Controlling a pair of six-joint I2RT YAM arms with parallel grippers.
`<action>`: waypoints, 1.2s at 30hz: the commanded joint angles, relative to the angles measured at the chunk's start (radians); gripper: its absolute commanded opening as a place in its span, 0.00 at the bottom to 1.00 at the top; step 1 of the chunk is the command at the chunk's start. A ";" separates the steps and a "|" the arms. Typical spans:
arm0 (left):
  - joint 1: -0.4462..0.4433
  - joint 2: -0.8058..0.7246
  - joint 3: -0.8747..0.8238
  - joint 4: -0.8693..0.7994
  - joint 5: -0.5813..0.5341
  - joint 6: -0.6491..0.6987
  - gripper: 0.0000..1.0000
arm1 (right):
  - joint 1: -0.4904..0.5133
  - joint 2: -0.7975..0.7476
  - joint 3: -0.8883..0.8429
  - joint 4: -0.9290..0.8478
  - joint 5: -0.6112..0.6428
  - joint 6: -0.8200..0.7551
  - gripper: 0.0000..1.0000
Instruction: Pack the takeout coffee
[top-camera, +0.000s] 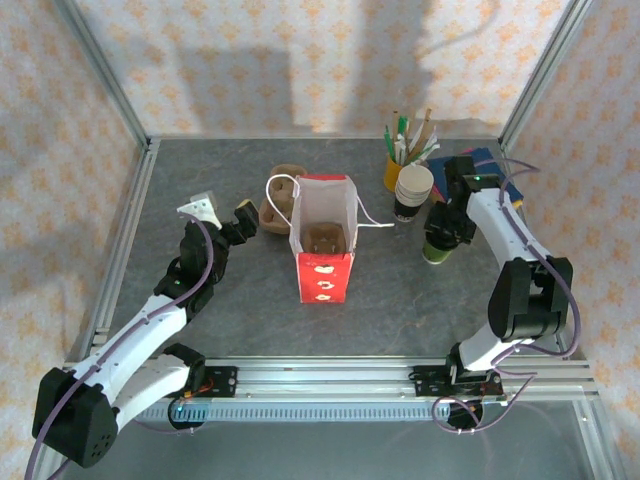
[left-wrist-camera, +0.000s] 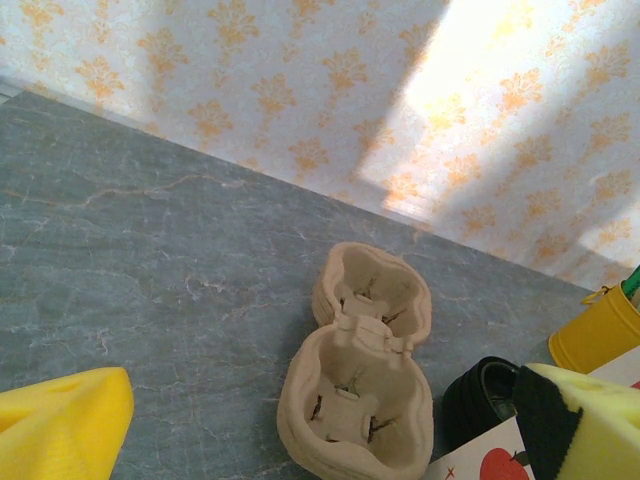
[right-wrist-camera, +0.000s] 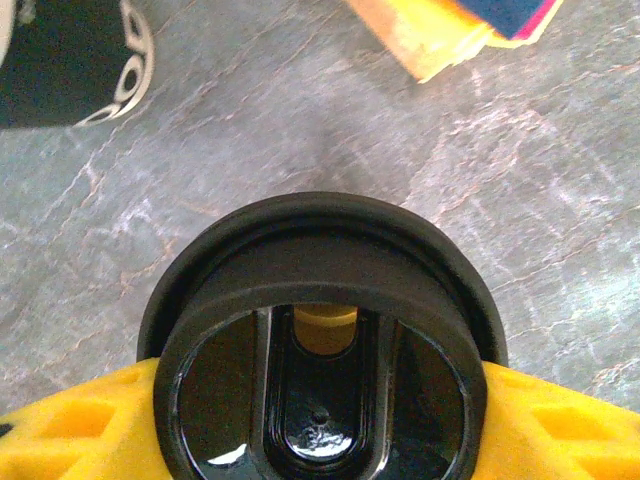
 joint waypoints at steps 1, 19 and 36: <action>0.006 0.002 0.033 -0.025 0.006 0.005 0.99 | 0.049 0.000 0.003 -0.073 -0.049 0.034 0.64; 0.006 0.011 0.044 -0.034 0.013 0.007 0.99 | 0.143 0.003 -0.017 -0.138 -0.034 0.067 0.70; 0.006 -0.013 0.043 -0.048 0.028 0.003 0.99 | 0.132 0.059 0.030 -0.137 -0.036 0.060 0.65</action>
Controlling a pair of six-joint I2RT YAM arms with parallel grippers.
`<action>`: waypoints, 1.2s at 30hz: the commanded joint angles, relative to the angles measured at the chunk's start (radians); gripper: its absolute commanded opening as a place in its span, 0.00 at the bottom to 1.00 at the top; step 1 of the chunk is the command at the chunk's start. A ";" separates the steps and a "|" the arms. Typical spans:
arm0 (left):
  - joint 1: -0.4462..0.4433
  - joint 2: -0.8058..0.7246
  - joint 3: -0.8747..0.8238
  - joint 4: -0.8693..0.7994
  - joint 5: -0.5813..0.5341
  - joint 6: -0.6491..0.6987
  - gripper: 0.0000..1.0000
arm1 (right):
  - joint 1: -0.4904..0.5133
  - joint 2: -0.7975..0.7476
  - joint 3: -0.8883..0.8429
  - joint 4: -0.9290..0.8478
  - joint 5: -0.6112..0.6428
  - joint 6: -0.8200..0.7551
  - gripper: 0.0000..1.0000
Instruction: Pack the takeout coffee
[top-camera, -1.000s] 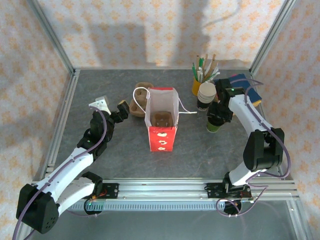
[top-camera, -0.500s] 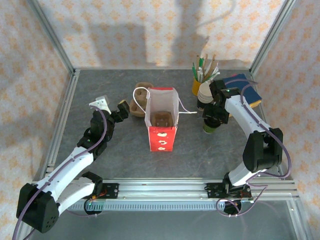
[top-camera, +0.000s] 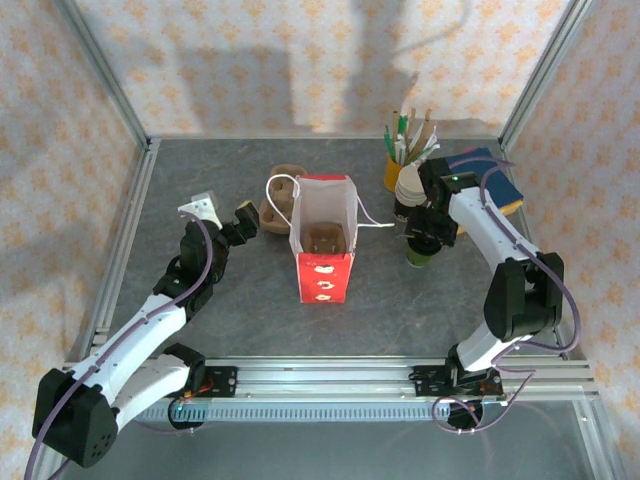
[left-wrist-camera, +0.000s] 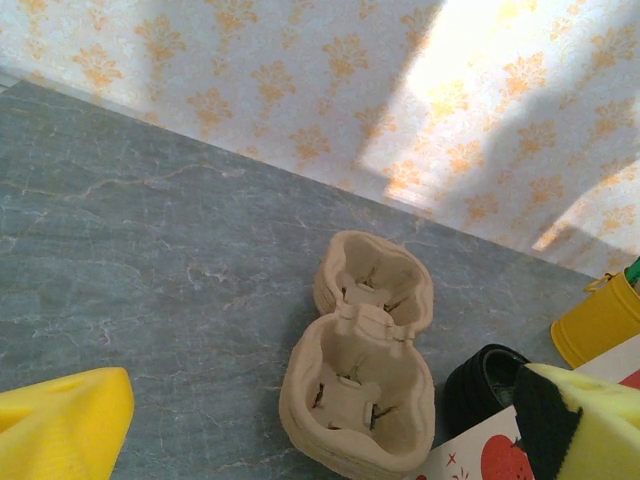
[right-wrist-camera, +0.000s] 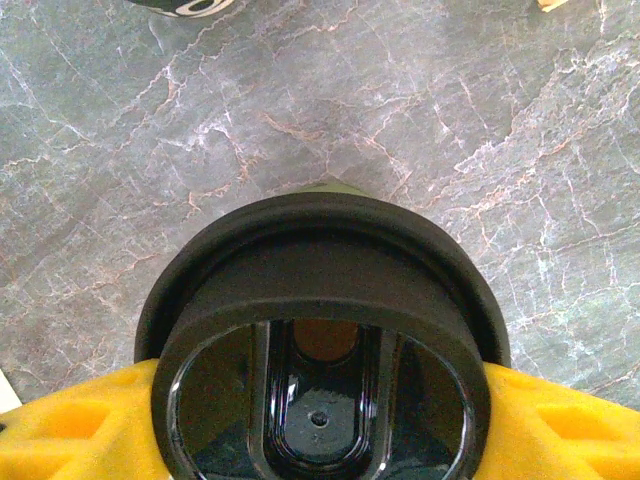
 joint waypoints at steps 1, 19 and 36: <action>0.006 -0.011 0.027 -0.007 0.022 0.004 0.99 | 0.002 0.035 0.006 -0.076 -0.032 0.008 0.64; -0.037 0.040 -0.012 -0.123 0.133 -0.017 0.88 | 0.059 -0.174 0.280 -0.274 -0.026 0.064 0.57; -0.273 0.004 -0.173 -0.130 0.090 -0.142 0.78 | 0.146 -0.230 0.545 -0.274 -0.137 0.065 0.57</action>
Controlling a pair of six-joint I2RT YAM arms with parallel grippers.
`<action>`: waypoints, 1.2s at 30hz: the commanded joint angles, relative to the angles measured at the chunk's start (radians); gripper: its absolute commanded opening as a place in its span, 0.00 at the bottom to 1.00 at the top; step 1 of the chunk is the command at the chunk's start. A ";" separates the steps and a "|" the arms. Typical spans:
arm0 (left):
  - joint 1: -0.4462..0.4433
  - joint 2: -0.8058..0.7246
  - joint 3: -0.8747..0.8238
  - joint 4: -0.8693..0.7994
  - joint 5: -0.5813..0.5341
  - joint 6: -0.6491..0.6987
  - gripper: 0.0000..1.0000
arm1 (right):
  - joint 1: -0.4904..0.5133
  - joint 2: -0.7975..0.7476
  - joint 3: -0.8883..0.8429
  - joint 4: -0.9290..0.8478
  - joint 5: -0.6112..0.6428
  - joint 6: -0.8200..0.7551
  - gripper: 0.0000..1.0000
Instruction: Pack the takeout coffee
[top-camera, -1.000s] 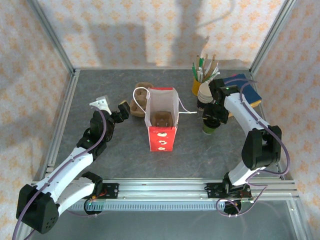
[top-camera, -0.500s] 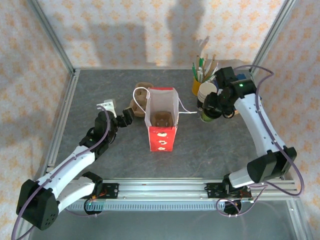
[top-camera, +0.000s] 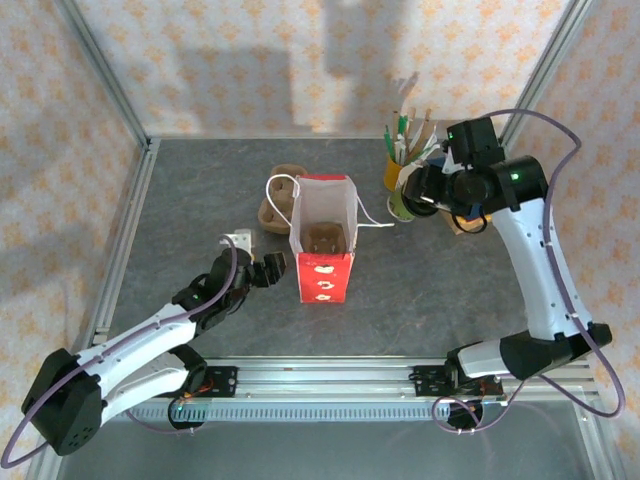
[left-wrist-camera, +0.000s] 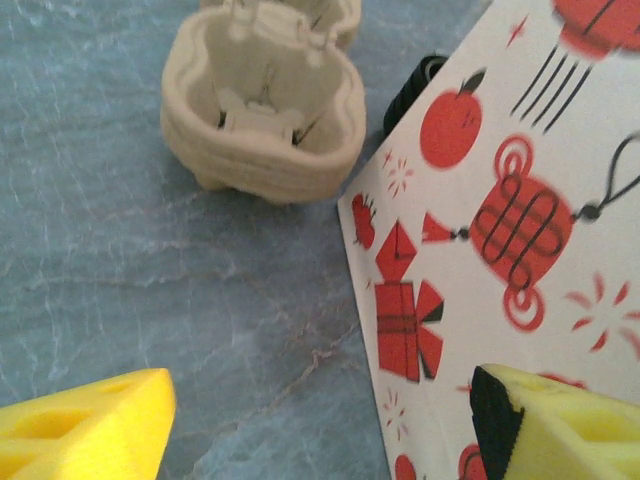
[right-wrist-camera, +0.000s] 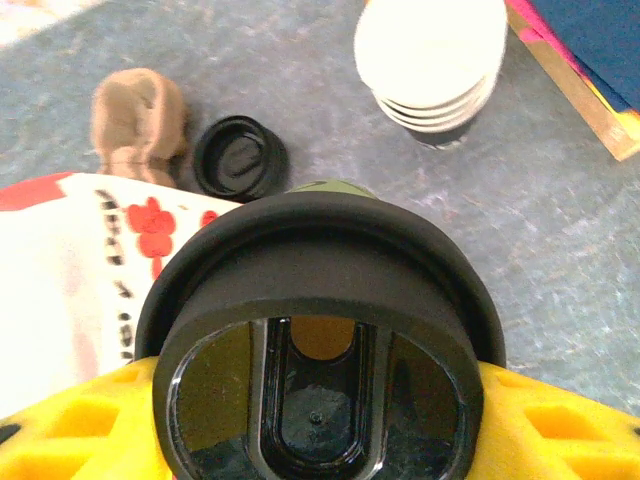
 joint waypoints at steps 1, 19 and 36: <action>-0.040 -0.011 -0.029 0.010 -0.025 -0.043 0.78 | 0.051 -0.002 0.069 -0.019 0.003 0.023 0.57; -0.211 0.219 0.001 0.124 -0.126 -0.092 0.76 | 0.435 0.086 0.276 -0.018 0.182 0.201 0.56; -0.298 0.365 0.028 0.316 -0.114 -0.084 0.76 | 0.538 0.181 0.113 -0.018 0.245 0.232 0.56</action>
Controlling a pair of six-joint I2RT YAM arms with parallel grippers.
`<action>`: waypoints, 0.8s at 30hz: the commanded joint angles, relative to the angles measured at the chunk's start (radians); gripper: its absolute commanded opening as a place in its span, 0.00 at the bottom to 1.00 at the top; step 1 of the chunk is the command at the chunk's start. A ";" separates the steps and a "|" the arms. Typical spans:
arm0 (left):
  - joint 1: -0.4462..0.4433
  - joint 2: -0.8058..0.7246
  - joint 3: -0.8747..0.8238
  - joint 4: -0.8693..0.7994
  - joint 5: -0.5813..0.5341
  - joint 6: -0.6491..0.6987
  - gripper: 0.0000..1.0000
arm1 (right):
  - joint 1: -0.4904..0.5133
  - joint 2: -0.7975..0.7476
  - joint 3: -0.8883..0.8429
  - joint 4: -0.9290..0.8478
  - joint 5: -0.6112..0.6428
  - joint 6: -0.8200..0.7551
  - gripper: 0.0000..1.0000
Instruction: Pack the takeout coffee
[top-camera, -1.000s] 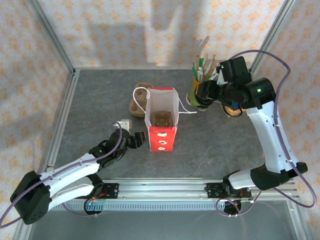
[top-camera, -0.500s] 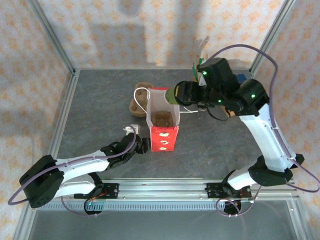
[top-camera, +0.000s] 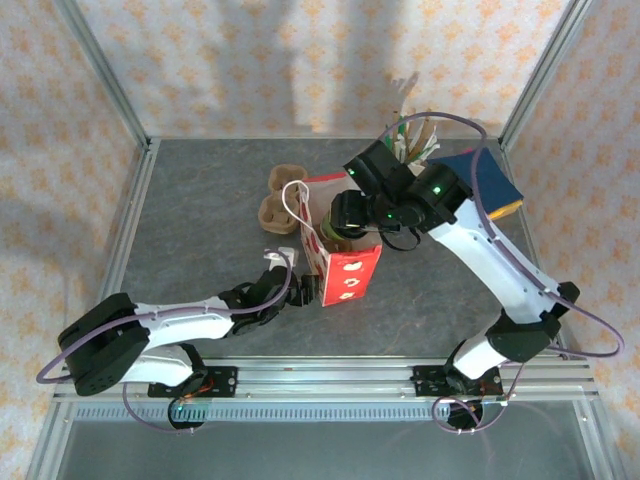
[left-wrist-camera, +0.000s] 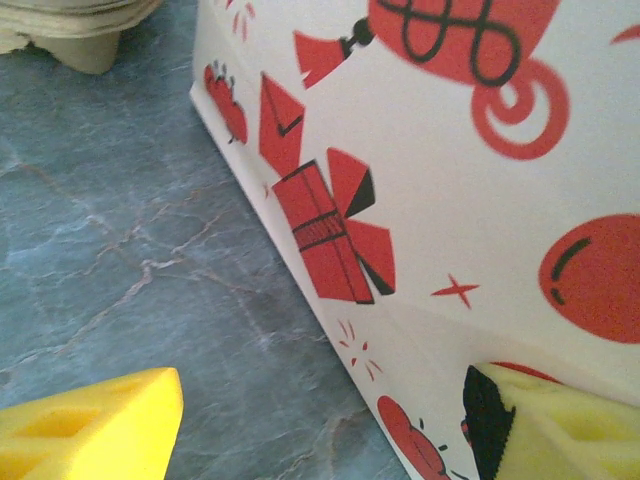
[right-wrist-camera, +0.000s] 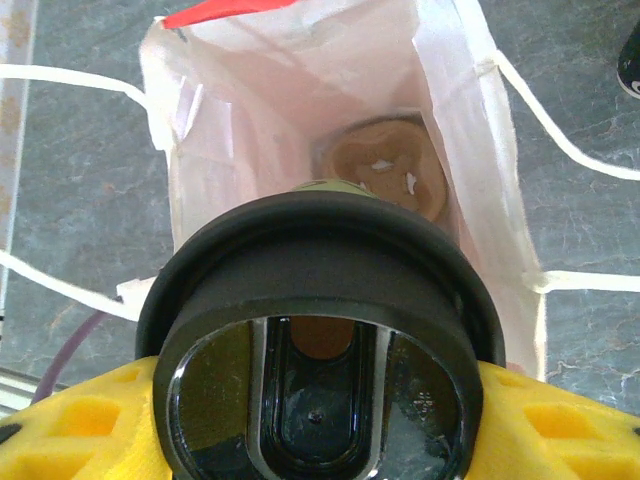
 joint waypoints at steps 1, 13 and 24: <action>-0.013 0.010 -0.006 0.079 -0.010 -0.003 0.77 | 0.007 0.033 -0.009 -0.005 0.038 -0.007 0.56; -0.013 -0.084 -0.001 -0.034 -0.057 0.096 0.82 | 0.004 0.172 -0.010 -0.007 -0.051 -0.138 0.55; -0.013 -0.127 -0.025 -0.038 -0.058 0.089 0.82 | -0.029 0.198 -0.066 -0.008 -0.033 -0.146 0.55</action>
